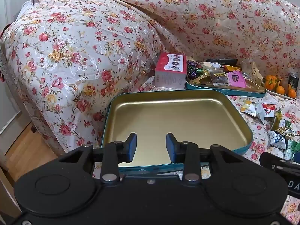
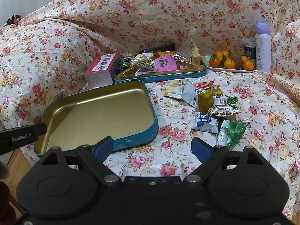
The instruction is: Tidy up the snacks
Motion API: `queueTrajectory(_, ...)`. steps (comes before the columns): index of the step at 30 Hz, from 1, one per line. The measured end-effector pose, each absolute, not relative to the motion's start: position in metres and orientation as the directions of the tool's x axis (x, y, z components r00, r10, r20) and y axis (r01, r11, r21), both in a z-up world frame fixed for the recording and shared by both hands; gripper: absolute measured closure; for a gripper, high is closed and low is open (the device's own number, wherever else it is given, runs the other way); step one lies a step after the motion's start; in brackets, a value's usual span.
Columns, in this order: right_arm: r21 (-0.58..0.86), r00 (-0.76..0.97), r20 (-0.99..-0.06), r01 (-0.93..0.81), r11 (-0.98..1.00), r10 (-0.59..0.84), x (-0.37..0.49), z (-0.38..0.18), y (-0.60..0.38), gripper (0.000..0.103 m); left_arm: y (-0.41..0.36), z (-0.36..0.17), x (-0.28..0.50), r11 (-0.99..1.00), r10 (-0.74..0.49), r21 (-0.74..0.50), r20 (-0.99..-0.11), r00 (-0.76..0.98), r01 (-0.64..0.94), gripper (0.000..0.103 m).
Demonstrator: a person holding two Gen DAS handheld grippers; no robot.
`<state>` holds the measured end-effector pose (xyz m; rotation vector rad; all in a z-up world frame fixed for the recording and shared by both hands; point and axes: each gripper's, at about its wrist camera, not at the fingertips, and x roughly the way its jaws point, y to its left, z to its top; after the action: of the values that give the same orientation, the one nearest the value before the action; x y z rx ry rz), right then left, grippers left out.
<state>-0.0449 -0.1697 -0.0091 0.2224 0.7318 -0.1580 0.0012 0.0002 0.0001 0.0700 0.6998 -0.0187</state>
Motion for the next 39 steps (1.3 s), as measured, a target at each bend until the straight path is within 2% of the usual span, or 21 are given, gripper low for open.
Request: queueTrajectory(39, 0.171, 0.717, -0.695, 0.235, 0.957, -0.052, -0.0426, -0.0133, -0.1708, 0.008, 0.0007, -0.0042, 0.0022, 0.996, -0.008, 0.059, -0.65, 0.76, 0.062, 0.058)
